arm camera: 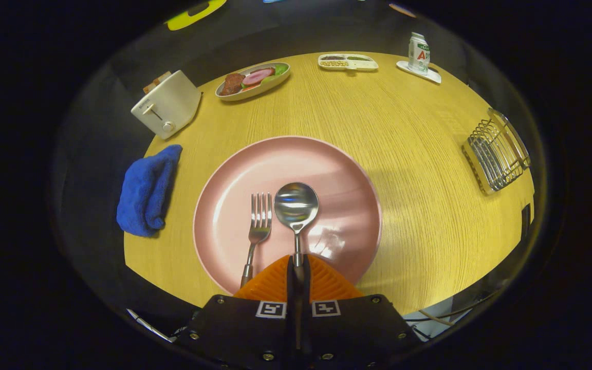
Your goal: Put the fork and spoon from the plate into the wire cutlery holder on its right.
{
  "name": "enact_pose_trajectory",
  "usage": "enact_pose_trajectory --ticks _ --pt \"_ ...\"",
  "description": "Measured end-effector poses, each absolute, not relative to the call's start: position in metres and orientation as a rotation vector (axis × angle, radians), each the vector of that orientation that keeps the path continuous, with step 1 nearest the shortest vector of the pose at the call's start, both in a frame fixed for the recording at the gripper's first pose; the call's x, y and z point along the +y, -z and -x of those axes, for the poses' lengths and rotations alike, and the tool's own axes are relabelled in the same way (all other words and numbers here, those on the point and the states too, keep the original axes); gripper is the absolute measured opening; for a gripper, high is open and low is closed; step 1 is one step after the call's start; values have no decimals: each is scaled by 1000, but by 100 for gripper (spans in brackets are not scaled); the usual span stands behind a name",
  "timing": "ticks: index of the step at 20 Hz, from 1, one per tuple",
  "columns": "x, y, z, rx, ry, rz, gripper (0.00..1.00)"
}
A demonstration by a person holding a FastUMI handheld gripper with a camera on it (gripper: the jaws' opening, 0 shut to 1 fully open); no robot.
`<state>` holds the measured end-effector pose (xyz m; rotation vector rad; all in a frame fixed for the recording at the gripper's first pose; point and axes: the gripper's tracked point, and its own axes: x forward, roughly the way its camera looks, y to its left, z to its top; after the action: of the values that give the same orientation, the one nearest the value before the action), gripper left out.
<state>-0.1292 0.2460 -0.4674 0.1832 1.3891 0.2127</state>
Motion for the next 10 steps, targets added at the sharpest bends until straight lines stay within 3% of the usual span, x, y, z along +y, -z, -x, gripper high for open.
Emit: enact_pose_trajectory --ticks 10 --pt "173 411 64 1230 -107 -289 4"
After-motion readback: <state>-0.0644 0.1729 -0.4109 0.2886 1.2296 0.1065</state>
